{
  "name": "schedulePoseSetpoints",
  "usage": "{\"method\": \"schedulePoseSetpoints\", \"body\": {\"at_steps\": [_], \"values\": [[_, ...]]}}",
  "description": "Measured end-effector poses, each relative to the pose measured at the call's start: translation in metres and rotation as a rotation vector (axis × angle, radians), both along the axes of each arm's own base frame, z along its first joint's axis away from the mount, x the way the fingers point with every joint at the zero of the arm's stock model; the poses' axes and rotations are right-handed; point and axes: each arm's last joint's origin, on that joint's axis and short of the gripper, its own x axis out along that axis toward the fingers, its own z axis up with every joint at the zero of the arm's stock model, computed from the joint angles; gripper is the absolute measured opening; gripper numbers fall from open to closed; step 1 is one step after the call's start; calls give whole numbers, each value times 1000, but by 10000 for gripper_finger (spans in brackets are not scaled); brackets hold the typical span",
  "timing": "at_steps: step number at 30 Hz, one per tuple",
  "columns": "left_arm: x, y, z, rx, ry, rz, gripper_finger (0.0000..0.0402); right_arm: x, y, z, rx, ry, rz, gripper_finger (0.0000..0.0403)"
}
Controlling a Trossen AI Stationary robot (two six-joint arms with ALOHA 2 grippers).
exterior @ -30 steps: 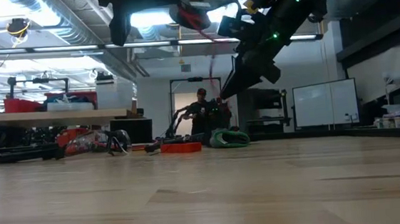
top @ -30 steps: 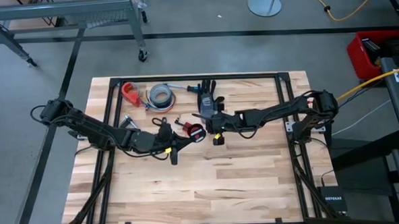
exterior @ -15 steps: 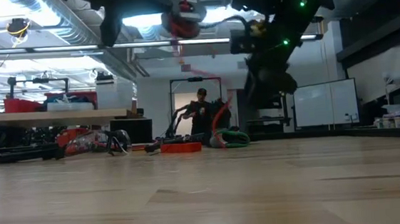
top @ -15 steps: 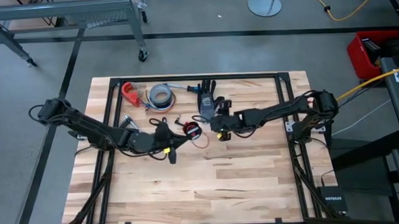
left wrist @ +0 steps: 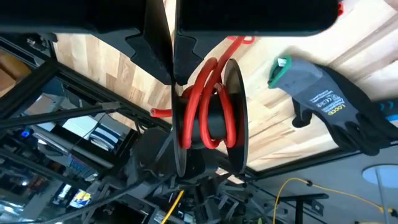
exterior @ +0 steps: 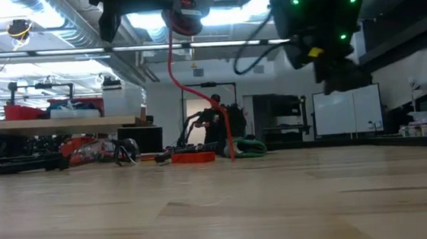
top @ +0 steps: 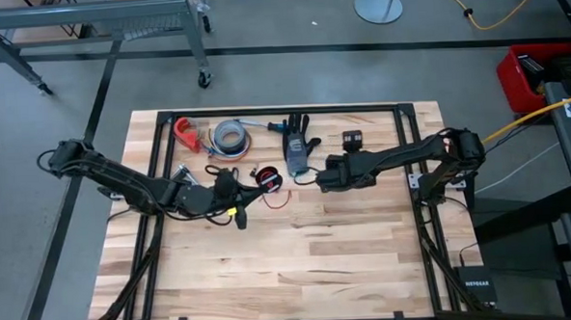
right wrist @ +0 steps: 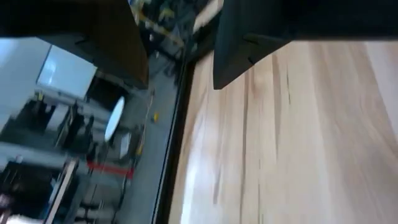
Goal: Coil cords
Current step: Uncoil the orange wire from the black spool
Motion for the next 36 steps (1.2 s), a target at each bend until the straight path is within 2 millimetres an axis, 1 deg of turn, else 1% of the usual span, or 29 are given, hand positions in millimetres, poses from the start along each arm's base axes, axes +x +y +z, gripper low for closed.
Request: {"method": "schedulePoseSetpoints", "body": {"at_steps": [2, 4, 7, 10, 12, 14, 16, 19, 23, 26, 29, 32, 34, 36], "values": [[0, 0, 0, 0, 3, 1, 0, -9, 0, 7, -10, -15, -53, 182], [0, 0, 0, -1, 1, 1, 0, -17, 0, 16, -21, -67, -94, 182], [0, 0, 0, -6, -4, 1, 0, -31, 0, 38, -30, -188, -132, 182], [0, 0, 0, -10, -7, 2, 0, -52, 0, 65, -17, -340, -156, 182], [0, 0, 0, -13, -8, 3, 0, -70, 0, 80, 4, -458, -176, 182], [0, 0, 1, -18, -11, 4, 0, -89, 0, 91, 46, -586, -198, 182], [0, 0, 0, -19, -11, 4, 0, -106, 1, 98, 118, -730, -211, 182], [0, 0, 1, -17, -12, 3, 0, -125, 4, 99, 271, -947, -185, 182], [4, -2, 1, -2, -28, -41, 0, -134, 10, 89, 537, -1177, -47, 182], [10, -6, 2, 27, -60, -111, 0, -131, 14, 79, 710, -1335, 120, 182], [15, -9, 1, 45, -86, -173, 0, -123, 18, 69, 834, -1465, 261, 182], [19, -12, -3, 44, -86, -215, 0, -115, 20, 58, 896, -1550, 355, 182], [22, -13, -6, 42, -84, -232, 0, -108, 21, 55, 914, -1609, 408, 182], [24, -14, -9, 42, -79, -253, 0, -102, 21, 49, 924, -1614, 421, 182]]}}
